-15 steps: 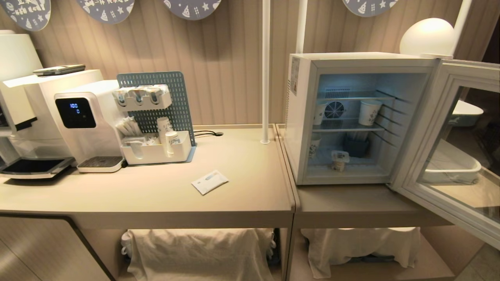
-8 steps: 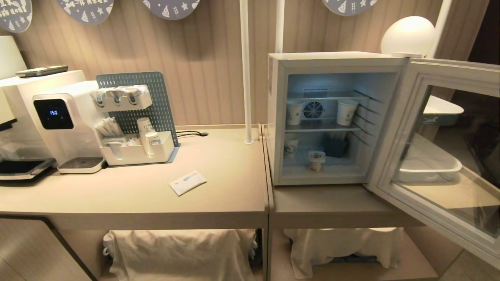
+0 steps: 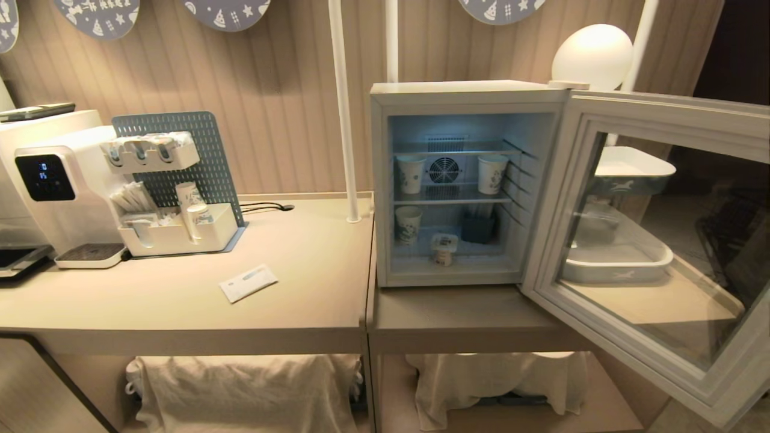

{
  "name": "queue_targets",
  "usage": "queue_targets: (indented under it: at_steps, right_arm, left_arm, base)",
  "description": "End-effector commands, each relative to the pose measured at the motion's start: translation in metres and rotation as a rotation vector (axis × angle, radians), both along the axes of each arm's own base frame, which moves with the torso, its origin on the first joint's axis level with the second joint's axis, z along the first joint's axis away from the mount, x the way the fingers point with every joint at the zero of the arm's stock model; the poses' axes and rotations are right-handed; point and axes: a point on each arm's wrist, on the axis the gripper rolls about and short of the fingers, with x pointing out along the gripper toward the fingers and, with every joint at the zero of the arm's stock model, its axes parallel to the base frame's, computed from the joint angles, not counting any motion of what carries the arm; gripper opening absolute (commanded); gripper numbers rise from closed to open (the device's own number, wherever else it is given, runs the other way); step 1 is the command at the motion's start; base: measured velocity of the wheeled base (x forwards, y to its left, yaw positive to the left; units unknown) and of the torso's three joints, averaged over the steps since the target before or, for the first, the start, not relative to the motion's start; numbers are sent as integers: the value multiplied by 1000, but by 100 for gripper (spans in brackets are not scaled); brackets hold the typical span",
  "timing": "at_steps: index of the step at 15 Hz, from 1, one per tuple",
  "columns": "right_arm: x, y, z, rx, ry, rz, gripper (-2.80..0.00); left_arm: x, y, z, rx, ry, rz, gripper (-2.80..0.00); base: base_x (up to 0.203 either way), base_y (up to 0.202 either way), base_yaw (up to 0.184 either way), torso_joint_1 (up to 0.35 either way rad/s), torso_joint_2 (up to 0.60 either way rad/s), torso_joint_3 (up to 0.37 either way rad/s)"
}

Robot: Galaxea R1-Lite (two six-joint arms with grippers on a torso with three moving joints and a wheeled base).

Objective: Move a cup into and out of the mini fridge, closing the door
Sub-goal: Close the freezer door

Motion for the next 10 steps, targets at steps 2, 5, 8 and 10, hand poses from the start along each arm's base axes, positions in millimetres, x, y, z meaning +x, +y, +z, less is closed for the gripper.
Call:
queue_targets:
  at_steps: [2, 5, 8, 10]
  right_arm:
    - [0, 0, 0, -1, 3, 1, -280]
    - [0, 0, 0, -1, 3, 1, -280]
    - [0, 0, 0, 0, 3, 1, -280]
    - [0, 0, 0, 0, 3, 1, -280]
  left_arm:
    - [0, 0, 0, 0, -1, 0, -280]
    - [0, 0, 0, -1, 1, 0, -280]
    - [0, 0, 0, -1, 1, -1, -280]
    - [0, 0, 0, -1, -1, 0, -280]
  base:
    - [0, -196, 0, 2, 2, 4]
    - [0, -194, -1, 3, 4, 0]
    - [0, -192, -1, 2, 3, 3]
    - [0, -188, 0, -1, 3, 5]
